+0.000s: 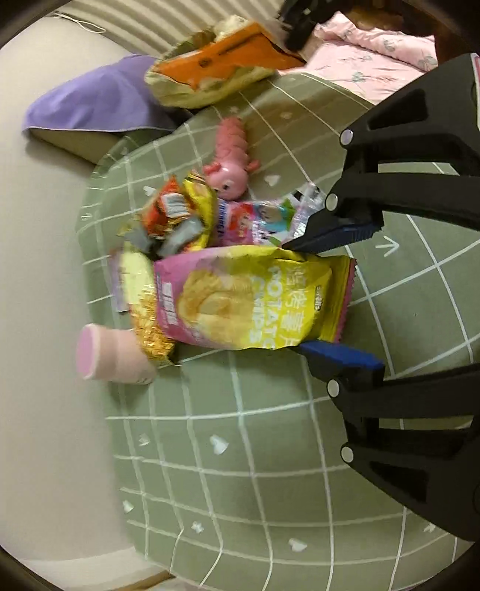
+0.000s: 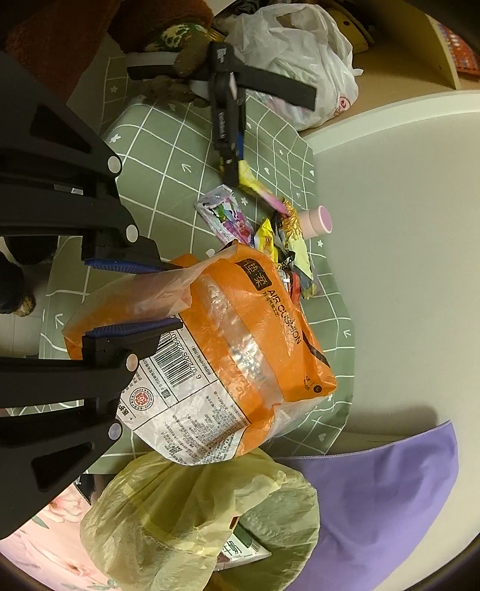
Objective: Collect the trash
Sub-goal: 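Grasp the yellow potato-chip bag with the left gripper while the right gripper holds the orange bag, then carry both bags over the yellow trash bag and open both grippers to drop them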
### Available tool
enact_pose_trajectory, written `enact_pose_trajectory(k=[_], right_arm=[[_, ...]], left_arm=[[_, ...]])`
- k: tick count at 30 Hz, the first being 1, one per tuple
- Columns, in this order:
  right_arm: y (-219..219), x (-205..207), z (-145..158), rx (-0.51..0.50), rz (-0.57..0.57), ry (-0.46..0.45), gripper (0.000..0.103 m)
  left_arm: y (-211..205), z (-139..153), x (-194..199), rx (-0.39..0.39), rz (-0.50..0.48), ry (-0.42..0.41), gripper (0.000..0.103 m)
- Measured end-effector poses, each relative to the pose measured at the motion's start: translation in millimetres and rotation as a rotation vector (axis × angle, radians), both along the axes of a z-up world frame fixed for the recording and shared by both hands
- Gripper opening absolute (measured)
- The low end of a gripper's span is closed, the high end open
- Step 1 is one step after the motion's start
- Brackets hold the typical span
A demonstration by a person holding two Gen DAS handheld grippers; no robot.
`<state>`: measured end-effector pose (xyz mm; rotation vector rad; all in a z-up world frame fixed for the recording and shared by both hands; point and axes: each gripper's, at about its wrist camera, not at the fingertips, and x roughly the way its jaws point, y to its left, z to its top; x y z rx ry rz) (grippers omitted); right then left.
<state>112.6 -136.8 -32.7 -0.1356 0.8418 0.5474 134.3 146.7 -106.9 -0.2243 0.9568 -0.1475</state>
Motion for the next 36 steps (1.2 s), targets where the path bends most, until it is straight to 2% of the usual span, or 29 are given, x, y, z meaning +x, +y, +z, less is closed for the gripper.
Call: enact_pose_trajectory(k=[3, 7, 14, 20, 23, 27, 29, 31, 34, 36], right_arm=[[0.8, 0.8, 2.8, 0.002, 0.005, -0.01, 0.023], [3.9, 5.1, 16.4, -0.003, 0.018, -0.048, 0.023], [3.2, 9.4, 60.3, -0.023, 0.02, -0.163, 0.023], [-21.9, 9.1, 107.2, -0.08, -0.045, -0.293, 0.023], [-47.0, 10.0, 125.6, -0.084, -0.103, -0.333, 0.023], [-80.9, 8.0, 139.3, -0.128, -0.174, -0.37, 0.023], [-100.0, 9.8, 140.9, -0.122, -0.196, -0.347, 0.023], [-110.1, 19.2, 137.2, -0.118, -0.192, -0.305, 0.023], [-119.4, 37.6, 114.7, -0.184, -0.163, -0.242, 0.023], [-126.9, 51.6, 97.5, -0.201, -0.137, -0.199, 0.023]], left_arm=[[2.3, 17.9, -3.7, 0.004, 0.021, -0.041, 0.038], [-1.2, 53.6, -3.2, 0.007, 0.019, -0.122, 0.038], [-23.3, 110.8, 16.5, -0.017, -0.074, -0.24, 0.038], [-71.7, 154.2, 49.9, -0.099, -0.29, -0.329, 0.038], [-99.1, 170.4, 67.4, -0.136, -0.417, -0.349, 0.038], [-140.6, 177.8, 84.8, -0.141, -0.587, -0.351, 0.039], [-161.9, 177.2, 94.7, -0.147, -0.65, -0.339, 0.039], [-174.4, 178.1, 103.6, -0.186, -0.684, -0.329, 0.039], [-196.1, 185.9, 116.9, -0.246, -0.745, -0.328, 0.039], [-216.4, 192.8, 121.8, -0.257, -0.794, -0.336, 0.039]])
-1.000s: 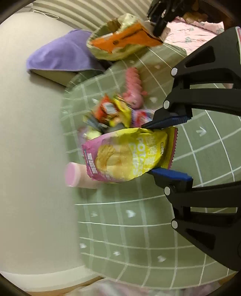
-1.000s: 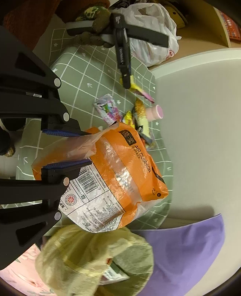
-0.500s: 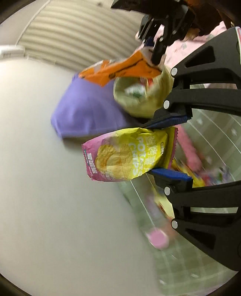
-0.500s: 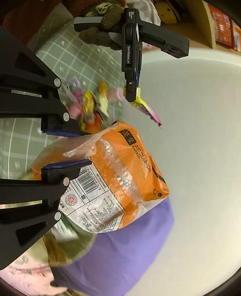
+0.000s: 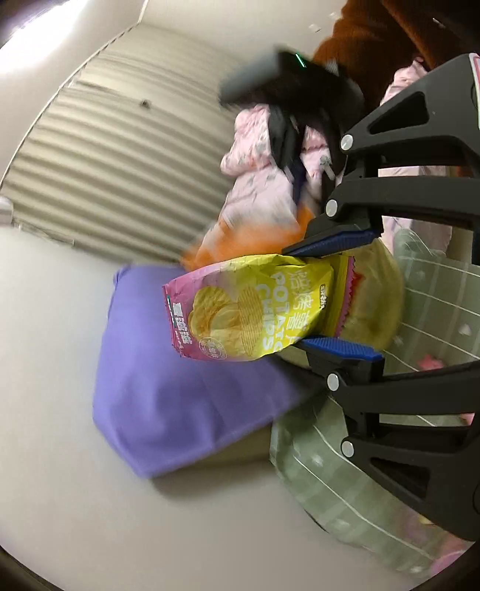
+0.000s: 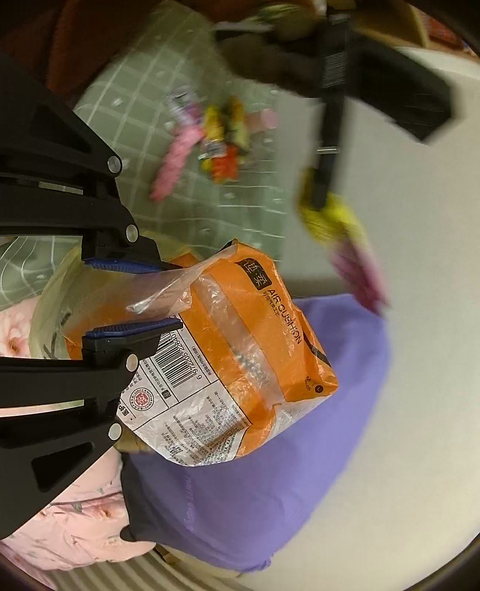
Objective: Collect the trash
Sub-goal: 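Carry both bags over the yellow trash bag and open both grippers to drop them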
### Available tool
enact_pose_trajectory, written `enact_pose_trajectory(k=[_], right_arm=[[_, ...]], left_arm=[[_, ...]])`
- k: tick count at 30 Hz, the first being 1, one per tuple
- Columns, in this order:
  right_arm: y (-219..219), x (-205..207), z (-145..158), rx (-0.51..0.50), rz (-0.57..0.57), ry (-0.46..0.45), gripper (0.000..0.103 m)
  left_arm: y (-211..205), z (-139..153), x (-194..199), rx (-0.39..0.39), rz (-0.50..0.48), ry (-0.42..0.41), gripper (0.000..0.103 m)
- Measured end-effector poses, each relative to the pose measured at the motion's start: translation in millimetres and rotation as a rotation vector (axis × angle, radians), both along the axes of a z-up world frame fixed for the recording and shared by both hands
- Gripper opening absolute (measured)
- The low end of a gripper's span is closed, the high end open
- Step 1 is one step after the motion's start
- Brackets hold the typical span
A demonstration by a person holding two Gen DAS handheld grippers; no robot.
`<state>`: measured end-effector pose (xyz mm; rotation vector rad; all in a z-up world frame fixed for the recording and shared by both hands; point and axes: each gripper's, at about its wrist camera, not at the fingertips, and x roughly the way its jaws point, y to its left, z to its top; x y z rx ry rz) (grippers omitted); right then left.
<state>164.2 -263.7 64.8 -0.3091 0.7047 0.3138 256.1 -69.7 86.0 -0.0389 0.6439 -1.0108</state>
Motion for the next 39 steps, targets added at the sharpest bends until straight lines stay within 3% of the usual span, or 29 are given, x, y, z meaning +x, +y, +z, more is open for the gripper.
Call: enact_pose_trajectory(k=[4, 8, 11, 14, 20, 23, 25, 27, 31, 39], right_arm=[[-15.4, 25.0, -22.7, 0.02, 0.02, 0.073, 0.023], [-28.6, 31.0, -34.3, 0.022, 0.034, 0.103, 0.023], [-42.2, 29.0, -38.8, 0.023, 0.013, 0.11, 0.023], [-48.9, 28.3, -41.9, 0.022, 0.009, 0.116, 0.023], [-51.0, 34.3, -52.6, 0.003, -0.004, 0.13, 0.023], [-52.3, 30.9, -51.9, 0.021, -0.013, 0.122, 0.024], [-49.1, 28.0, -52.0, 0.019, -0.013, 0.123, 0.03], [-44.9, 22.6, -50.8, 0.005, -0.018, 0.111, 0.035], [-38.8, 12.4, -47.8, 0.0, -0.051, 0.086, 0.041], [-36.9, -11.2, -29.4, 0.069, -0.142, 0.007, 0.043]], left_arm=[[-46.8, 3.6, 17.3, 0.031, -0.119, 0.015, 0.039], [-103.1, -40.5, 39.4, 0.239, -0.17, 0.077, 0.039], [-123.1, -80.7, 50.1, 0.348, -0.164, 0.133, 0.039], [-129.4, -99.3, 54.6, 0.344, -0.176, 0.196, 0.039], [-133.3, -111.6, 66.1, 0.335, -0.171, 0.229, 0.039], [-117.0, -108.5, 62.2, 0.281, -0.154, 0.261, 0.043], [-107.7, -105.2, 63.3, 0.235, -0.147, 0.277, 0.053], [-99.2, -100.0, 62.4, 0.204, -0.13, 0.268, 0.059], [-87.9, -89.0, 57.3, 0.174, -0.077, 0.235, 0.059], [-36.3, -63.3, 38.0, 0.101, 0.149, 0.117, 0.06]])
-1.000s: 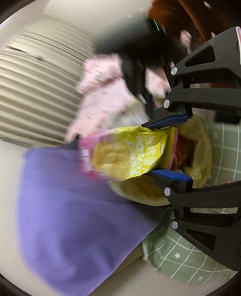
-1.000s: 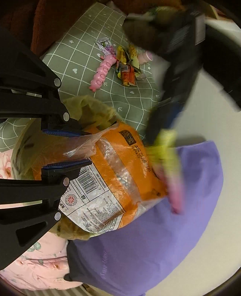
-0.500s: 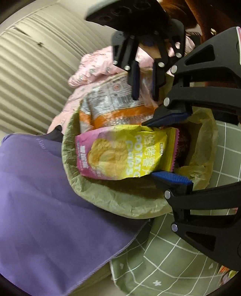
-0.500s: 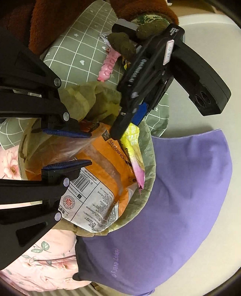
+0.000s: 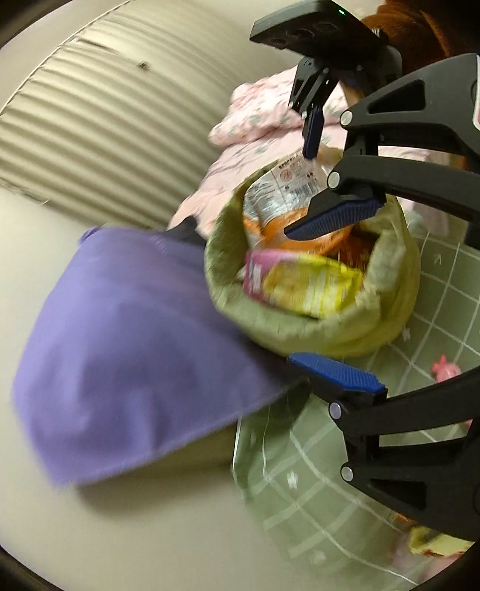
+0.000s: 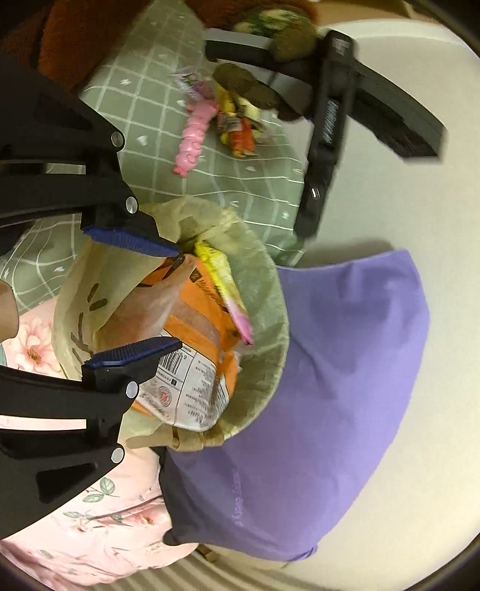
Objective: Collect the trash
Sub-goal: 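Carry both bags over the yellow trash bag and open both grippers to drop them, then move both grippers back over the remaining snacks on the table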
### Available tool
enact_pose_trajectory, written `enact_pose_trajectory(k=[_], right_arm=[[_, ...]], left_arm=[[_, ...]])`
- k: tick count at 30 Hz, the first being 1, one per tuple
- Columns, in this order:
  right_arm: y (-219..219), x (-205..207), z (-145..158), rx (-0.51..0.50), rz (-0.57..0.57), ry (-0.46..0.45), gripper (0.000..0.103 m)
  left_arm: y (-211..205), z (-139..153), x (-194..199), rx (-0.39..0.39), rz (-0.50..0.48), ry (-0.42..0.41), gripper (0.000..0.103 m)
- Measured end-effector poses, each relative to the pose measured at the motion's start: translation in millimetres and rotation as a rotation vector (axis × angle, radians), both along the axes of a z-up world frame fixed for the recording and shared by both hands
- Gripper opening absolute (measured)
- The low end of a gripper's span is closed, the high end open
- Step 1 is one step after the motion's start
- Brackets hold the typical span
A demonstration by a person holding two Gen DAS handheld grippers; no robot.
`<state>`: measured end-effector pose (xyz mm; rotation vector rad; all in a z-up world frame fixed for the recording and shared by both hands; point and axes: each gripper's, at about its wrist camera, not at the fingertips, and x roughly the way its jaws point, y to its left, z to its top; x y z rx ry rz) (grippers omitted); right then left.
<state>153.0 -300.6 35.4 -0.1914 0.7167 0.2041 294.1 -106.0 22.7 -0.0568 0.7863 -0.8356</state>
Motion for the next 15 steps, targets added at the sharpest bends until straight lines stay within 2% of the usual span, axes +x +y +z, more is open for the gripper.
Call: enact_pose_trajectory(k=[3, 7, 11, 15], right_arm=[[2.7, -4.1, 9.0, 0.067, -0.047, -0.047, 0.043], [15.1, -3.8, 15.6, 0.15, -0.067, -0.091, 0.043], [35.5, 5.1, 12.4, 0.192, -0.046, -0.097, 0.043], [61.3, 12.3, 4.3, 0.227, 0.015, -0.075, 0.043]], left_arm=[[32.5, -1.0, -13.3, 0.013, 0.097, -0.048, 0.063], [76.2, -10.4, -27.1, 0.048, 0.2, -0.068, 0.064], [125.8, -25.9, -35.3, 0.071, 0.312, -0.042, 0.064], [189.3, -53.6, -41.8, 0.134, 0.487, 0.006, 0.064]])
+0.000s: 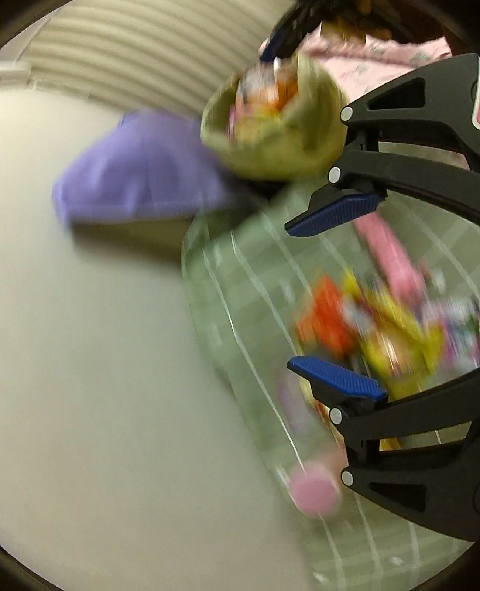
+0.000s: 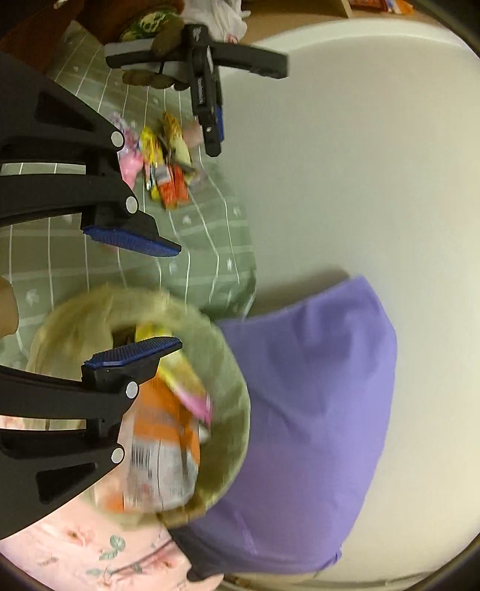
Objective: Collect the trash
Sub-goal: 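Move both grippers back over the remaining snacks on the table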
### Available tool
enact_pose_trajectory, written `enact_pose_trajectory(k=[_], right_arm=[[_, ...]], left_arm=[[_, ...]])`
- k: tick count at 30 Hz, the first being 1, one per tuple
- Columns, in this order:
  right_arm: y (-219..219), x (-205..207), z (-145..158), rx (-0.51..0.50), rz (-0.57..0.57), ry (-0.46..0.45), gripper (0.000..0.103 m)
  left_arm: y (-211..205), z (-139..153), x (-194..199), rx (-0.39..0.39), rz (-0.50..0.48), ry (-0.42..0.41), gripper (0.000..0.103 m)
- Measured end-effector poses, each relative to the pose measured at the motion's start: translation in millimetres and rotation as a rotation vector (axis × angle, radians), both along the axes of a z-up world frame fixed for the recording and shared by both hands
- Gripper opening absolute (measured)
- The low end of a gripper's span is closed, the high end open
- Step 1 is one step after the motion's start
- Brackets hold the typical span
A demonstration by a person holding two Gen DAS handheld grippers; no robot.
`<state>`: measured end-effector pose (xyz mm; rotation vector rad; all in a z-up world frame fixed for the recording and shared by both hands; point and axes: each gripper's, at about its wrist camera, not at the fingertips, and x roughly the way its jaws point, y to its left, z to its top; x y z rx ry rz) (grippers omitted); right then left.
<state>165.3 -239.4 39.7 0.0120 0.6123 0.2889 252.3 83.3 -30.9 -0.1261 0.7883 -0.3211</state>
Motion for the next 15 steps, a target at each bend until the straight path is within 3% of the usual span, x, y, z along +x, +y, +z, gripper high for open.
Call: enact_pose_trajectory(k=[4, 8, 11, 15], right_arm=[[28.9, 3.7, -7.1, -0.012, 0.072, 0.012, 0.043], [46.2, 17.5, -15.8, -0.021, 0.082, 0.047, 0.054], [51.2, 26.4, -22.6, 0.026, 0.096, 0.067, 0.054], [62.0, 32.0, -34.3, -0.01, 0.122, 0.121, 0.054]], left_arm=[[47.2, -26.2, -9.5, -0.019, 0.105, 0.056, 0.064], [74.5, -42.2, -13.1, -0.046, 0.148, 0.09, 0.064], [82.4, -50.9, -10.6, -0.049, 0.161, 0.108, 0.064], [75.9, -63.7, -1.2, -0.038, 0.151, 0.122, 0.064]])
